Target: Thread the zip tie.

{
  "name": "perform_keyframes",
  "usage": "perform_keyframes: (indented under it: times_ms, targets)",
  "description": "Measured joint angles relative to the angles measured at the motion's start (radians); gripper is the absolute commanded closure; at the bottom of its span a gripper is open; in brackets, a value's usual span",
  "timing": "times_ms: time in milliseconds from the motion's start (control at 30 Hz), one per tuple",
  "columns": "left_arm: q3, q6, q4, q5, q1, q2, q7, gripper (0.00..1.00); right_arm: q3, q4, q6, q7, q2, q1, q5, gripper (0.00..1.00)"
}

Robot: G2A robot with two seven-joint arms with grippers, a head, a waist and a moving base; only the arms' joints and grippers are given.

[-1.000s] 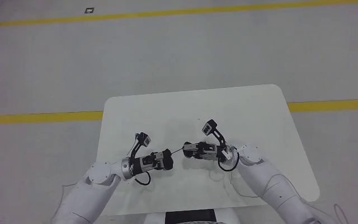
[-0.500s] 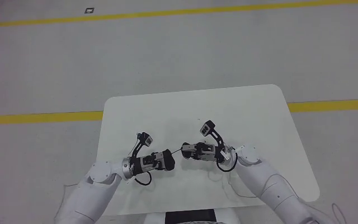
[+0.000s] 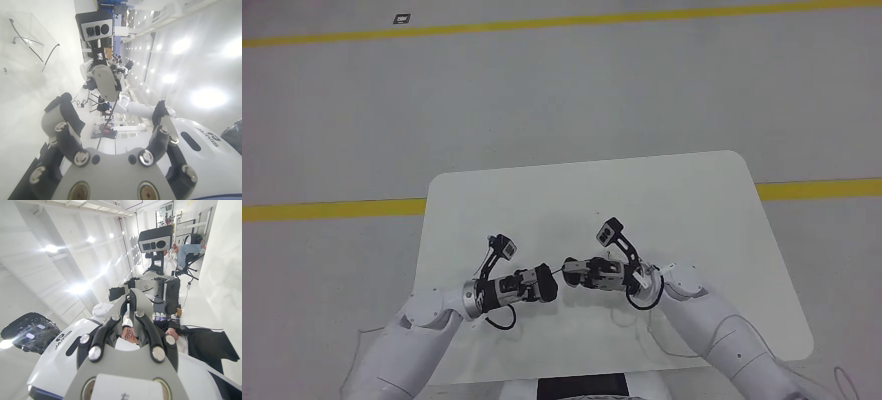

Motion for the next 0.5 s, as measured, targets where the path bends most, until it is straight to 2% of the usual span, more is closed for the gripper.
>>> perform_keyframes:
  times_ms: [33,133,400,500]
  targets:
    - [-0.001,0.000,-0.001,-0.001,0.001,0.000,-0.002,0.54,-0.001,0.001,0.003,0.000,0.000,0.002,-0.006,1.00]
    - [-0.003,0.000,-0.001,-0.001,0.002,-0.001,-0.007,0.63,-0.004,0.002,0.013,-0.006,0.001,0.006,-0.033,1.00]
    - [-0.007,0.000,0.001,0.006,0.003,-0.003,-0.012,0.78,0.001,-0.008,0.028,-0.025,0.008,0.010,-0.121,1.00]
    - [-0.008,0.000,0.002,0.009,0.004,-0.004,-0.012,0.79,0.007,-0.016,0.032,-0.029,0.013,0.009,-0.148,1.00]
